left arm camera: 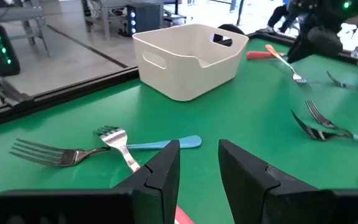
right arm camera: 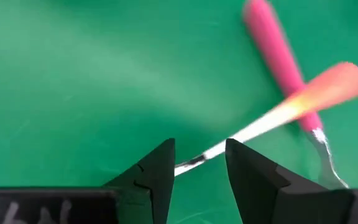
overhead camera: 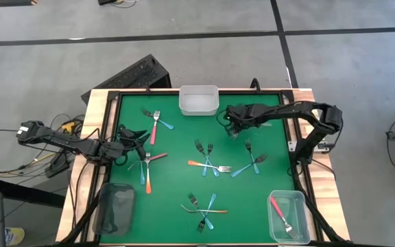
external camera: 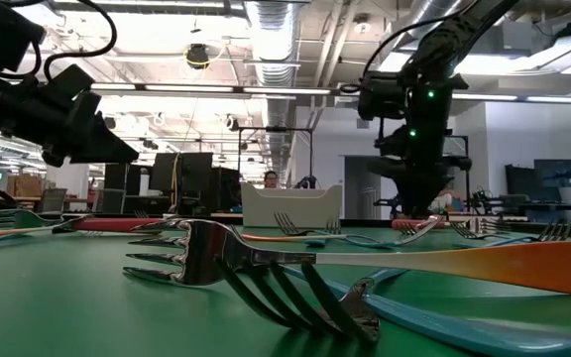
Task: Sort silverware by color (type)
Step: Put the orange fork into the white bin
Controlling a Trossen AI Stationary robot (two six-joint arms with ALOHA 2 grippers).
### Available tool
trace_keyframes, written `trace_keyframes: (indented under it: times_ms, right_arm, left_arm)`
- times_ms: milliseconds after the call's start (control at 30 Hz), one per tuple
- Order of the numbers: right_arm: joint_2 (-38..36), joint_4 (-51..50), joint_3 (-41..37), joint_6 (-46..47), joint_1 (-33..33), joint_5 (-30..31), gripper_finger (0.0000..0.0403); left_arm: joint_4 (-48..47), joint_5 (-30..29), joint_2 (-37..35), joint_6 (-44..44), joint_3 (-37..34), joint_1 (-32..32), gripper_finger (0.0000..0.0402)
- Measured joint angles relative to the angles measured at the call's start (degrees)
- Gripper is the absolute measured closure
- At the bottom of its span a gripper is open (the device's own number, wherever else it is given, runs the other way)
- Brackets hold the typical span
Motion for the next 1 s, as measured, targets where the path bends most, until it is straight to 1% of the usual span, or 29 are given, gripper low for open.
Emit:
trace_keyframes:
  times_ms: [133, 267, 433, 533, 633, 733, 867, 933, 967, 1000]
  right_arm:
    - [0.0, 1.0, -1.7, 8.4, 1.3, 3.2, 0.0237]
    - [0.0, 2.8, -3.8, 16.2, 1.4, 3.9, 0.0237]
    - [0.0, 10.0, -7.1, 19.5, 0.6, 5.2, 0.0237]
    - [0.0, 14.1, -8.6, 19.3, -0.5, 5.2, 0.0238]
    - [0.0, 15.8, -9.8, 17.3, -1.8, 4.2, 0.0247]
    - [0.0, 16.1, -10.1, 14.0, -2.7, 2.7, 0.0272]
    - [0.0, 17.6, -10.1, 9.1, -2.8, 0.8, 0.033]
    - [0.0, 18.8, -10.1, 6.6, -2.1, 0.1, 0.0364]
    - [0.0, 19.2, -10.1, 4.9, -1.6, 0.0, 0.0378]
    - [0.0, 19.6, -10.1, 3.7, -0.9, -0.1, 0.0382]
  left_arm:
    - [0.0, -0.1, 0.0, -1.4, 0.0, 0.0, 0.0304]
    - [-0.4, -0.1, 0.0, -0.7, 0.0, 0.0, 0.0304]
    - [-0.5, -1.3, 0.0, 0.7, 0.0, 0.0, 0.0304]
    - [-0.5, -1.3, 0.0, 0.9, 0.0, 0.0, 0.0304]
    - [-0.5, -1.3, 0.0, 0.7, 0.0, 0.0, 0.0304]
    - [-0.5, -1.2, 0.0, 0.1, 0.0, 0.0, 0.0304]
    - [-0.1, -1.5, 0.0, -0.8, 0.0, 0.0, 0.0304]
    - [0.8, -2.8, 0.0, -1.2, 0.0, 0.0, 0.0304]
    - [1.0, -2.7, 0.0, -1.2, 0.0, 0.0, 0.0304]
    - [1.7, -2.4, 0.0, -1.0, 0.0, 0.0, 0.0304]
